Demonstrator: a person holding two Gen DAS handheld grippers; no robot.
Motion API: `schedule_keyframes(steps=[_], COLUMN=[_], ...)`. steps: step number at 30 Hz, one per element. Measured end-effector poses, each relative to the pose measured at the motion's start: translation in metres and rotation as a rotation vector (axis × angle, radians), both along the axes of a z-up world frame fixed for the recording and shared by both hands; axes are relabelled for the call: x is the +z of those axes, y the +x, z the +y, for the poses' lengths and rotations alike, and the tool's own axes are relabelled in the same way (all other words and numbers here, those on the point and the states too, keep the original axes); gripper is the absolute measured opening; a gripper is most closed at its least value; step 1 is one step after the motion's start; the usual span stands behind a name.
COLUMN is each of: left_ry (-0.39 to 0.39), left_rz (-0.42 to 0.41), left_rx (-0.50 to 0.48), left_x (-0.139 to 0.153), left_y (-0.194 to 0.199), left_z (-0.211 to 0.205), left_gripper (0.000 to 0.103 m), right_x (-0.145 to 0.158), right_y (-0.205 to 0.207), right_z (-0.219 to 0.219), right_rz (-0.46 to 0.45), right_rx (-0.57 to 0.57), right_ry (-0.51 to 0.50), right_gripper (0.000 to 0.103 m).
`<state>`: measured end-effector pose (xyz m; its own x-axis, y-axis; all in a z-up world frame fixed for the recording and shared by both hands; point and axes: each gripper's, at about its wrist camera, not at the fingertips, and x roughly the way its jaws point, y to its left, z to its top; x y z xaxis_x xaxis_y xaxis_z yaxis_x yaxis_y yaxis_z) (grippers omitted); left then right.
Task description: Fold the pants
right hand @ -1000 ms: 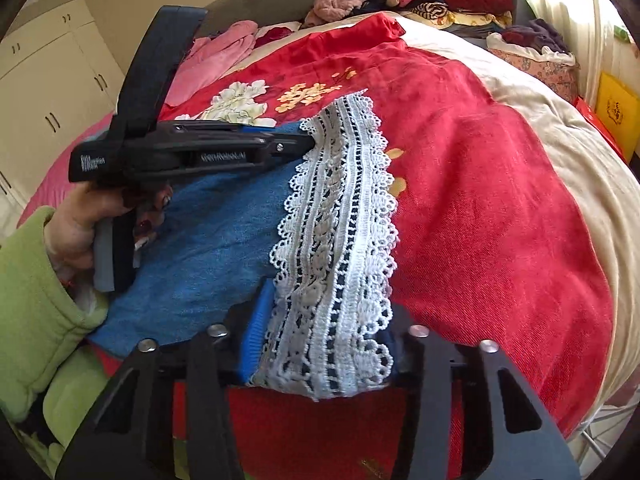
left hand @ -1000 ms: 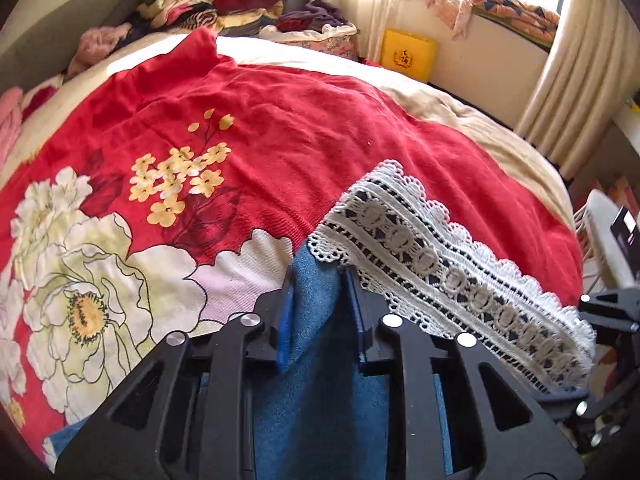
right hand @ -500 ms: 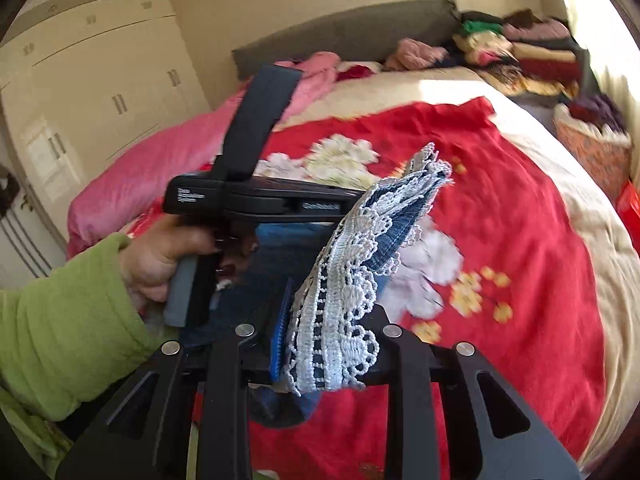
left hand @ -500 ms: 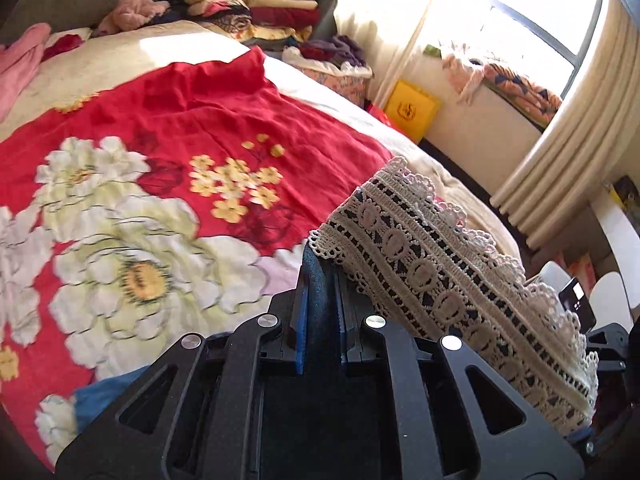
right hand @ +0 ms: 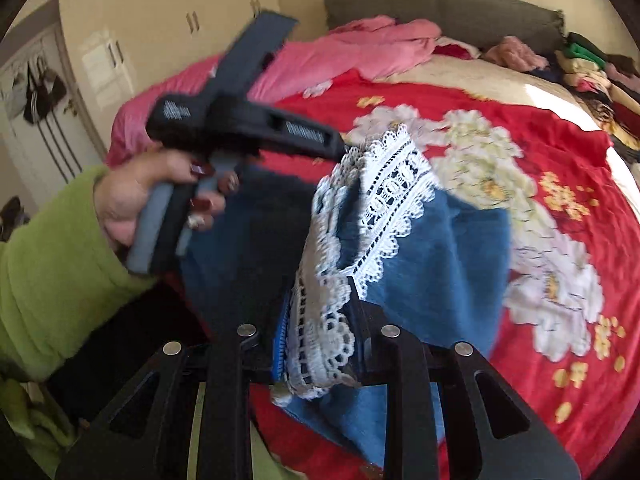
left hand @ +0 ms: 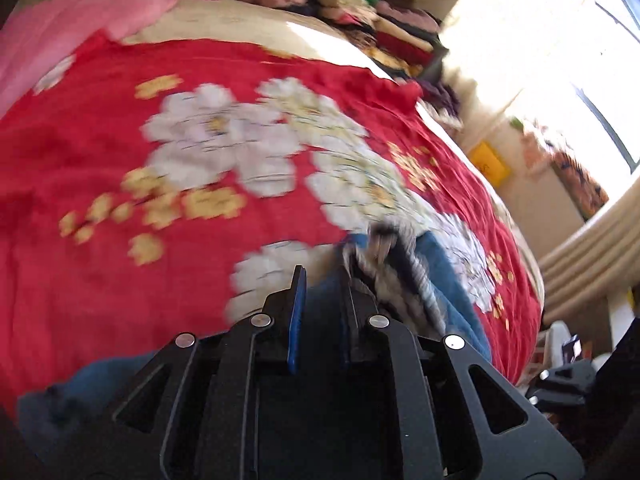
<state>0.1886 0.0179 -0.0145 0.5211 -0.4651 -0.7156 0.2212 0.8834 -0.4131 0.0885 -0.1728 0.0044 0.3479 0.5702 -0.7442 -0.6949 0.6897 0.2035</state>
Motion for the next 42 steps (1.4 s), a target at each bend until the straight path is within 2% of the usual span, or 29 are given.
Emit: schedule_keyframes(steps=[2,4,5,9,10,12,13,14,17,20,22,24,25,27,28,29,32,34,37,39,42], left_ry=[-0.098,-0.150,-0.148,-0.161,-0.153,-0.145,-0.149,-0.153,-0.143,-0.130,-0.109,-0.087,-0.082,-0.055,-0.057,-0.064,-0.063,-0.037,-0.004,0.025,0.030], left_rz=[0.036,0.053,0.048,0.023,0.018,0.024,0.032,0.044,0.065,0.080,0.081,0.085,0.088,0.079,0.073,0.066,0.034,0.020,0.041,0.054,0.052], left_rx=[0.080,0.108,0.109,0.049,0.027,-0.013,-0.026,-0.033,-0.014,-0.013,-0.010,-0.005,-0.008,-0.006,-0.007,-0.007,-0.009,-0.008,-0.001,0.006,0.017], left_x=[-0.007,-0.008,-0.007,0.001,0.001,-0.003,-0.007,-0.011,-0.022,-0.029,-0.030,-0.033,-0.033,-0.032,-0.030,-0.026,-0.012,-0.007,-0.016,-0.024,-0.024], left_y=[-0.004,-0.005,-0.004,-0.006,-0.007,-0.008,-0.008,-0.006,0.000,0.005,0.005,0.005,0.005,0.004,0.004,0.003,-0.002,-0.002,0.001,0.001,0.001], left_z=[0.032,0.045,0.046,0.028,0.019,0.004,0.001,-0.005,-0.011,-0.018,-0.021,-0.025,-0.025,-0.026,-0.024,-0.023,-0.020,-0.019,-0.018,-0.017,-0.013], left_gripper=[0.010,0.011,0.011,0.031,0.032,0.036,0.038,0.043,0.072,0.072,0.066,0.034,0.032,0.017,0.016,0.014,0.013,0.013,0.015,0.026,0.034], right_x=[-0.009,-0.016,-0.018,-0.015,-0.010,-0.002,0.001,0.002,0.001,-0.005,-0.011,-0.021,-0.026,-0.034,-0.036,-0.036,-0.021,-0.021,-0.035,-0.041,-0.035], right_y=[-0.008,-0.018,-0.022,-0.028,-0.027,-0.022,-0.021,-0.021,-0.031,-0.043,-0.051,-0.054,-0.057,-0.055,-0.052,-0.049,-0.044,-0.044,-0.042,-0.043,-0.040], right_z=[0.022,0.044,0.053,0.054,0.047,0.029,0.018,0.011,-0.003,-0.005,0.004,0.019,0.025,0.032,0.034,0.033,0.029,0.032,0.038,0.035,0.030], right_rz=[0.012,-0.002,-0.022,-0.024,-0.025,-0.018,-0.010,-0.011,-0.036,-0.038,-0.044,-0.076,-0.094,-0.116,-0.103,-0.079,-0.046,-0.053,-0.017,0.020,0.035], right_rx=[0.036,0.082,0.096,0.126,0.108,0.071,0.054,0.046,0.058,0.100,0.148,0.191,0.199,0.197,0.193,0.188,0.185,0.190,0.198,0.190,0.189], right_ry=[-0.024,-0.059,-0.082,-0.064,-0.053,-0.032,-0.021,-0.019,-0.064,-0.091,-0.117,-0.188,-0.222,-0.264,-0.261,-0.236,-0.119,-0.133,-0.152,-0.129,-0.076], right_gripper=[0.015,0.014,0.014,0.015,0.017,0.029,0.039,0.043,0.048,0.049,0.052,0.058,0.058,0.055,0.032,0.022,0.020,0.020,0.022,0.025,0.030])
